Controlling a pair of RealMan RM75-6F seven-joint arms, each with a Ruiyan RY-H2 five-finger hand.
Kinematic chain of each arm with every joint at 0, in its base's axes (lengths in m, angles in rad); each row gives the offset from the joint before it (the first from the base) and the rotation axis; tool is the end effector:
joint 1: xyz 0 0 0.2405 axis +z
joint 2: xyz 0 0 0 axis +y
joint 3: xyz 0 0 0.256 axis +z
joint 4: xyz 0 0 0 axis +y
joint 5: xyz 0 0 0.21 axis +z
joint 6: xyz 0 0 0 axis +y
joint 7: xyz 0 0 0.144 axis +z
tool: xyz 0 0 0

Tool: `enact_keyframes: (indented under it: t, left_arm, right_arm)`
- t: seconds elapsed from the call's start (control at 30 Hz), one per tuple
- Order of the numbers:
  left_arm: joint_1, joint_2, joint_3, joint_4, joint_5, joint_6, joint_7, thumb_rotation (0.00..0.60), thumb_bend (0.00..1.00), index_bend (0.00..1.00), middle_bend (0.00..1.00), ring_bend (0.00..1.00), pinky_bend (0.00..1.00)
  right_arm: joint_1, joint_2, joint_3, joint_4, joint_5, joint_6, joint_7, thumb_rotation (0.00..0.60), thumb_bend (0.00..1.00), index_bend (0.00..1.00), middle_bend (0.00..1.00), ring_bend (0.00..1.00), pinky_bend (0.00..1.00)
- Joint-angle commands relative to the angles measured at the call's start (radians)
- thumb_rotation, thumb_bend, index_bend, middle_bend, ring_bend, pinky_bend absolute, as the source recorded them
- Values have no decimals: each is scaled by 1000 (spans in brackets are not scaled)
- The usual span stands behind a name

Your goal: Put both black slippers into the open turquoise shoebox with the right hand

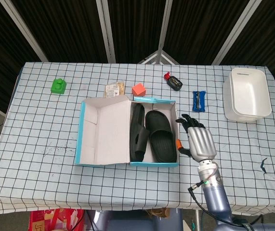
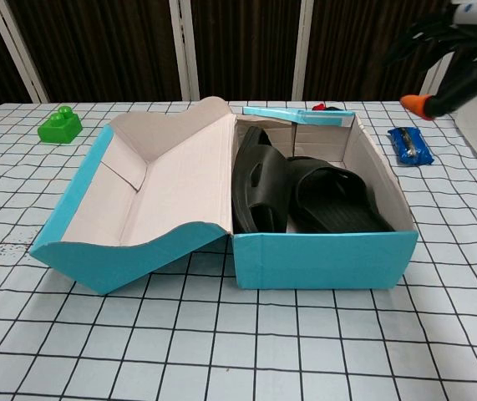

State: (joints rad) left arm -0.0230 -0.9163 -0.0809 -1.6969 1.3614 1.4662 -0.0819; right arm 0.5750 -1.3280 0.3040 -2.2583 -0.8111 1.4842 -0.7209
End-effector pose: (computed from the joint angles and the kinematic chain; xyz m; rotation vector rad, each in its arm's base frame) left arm -0.3312 0.1656 0.2266 -1.2252 -0.9430 -0.7921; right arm -0.1025 -0.2683 0.0994 1.4218 -1.1415 1.0106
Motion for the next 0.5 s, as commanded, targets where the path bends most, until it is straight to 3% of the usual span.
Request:
enact_keyframes:
  t: [0.03,0.23,0.5]
  left_arm:
    - [6,-7,3,5,19,20,1,600,367,50,0,0,17]
    - [9,-16,7,13,29,33,24,600,369,49,0,0,17]
    - [11,-23,11,12,39,43,43,600,370,49,0,0,17]
  right_arm:
    - [-188,189,-210,-27,-318,71,102,600,329,212,112,128,198]
    - [-316,263,-332,95,-544,168,157,600,259,185,84,103,168]
    - [-419,290,-380,233,-607,225,210,600,232,121,46,80,164]
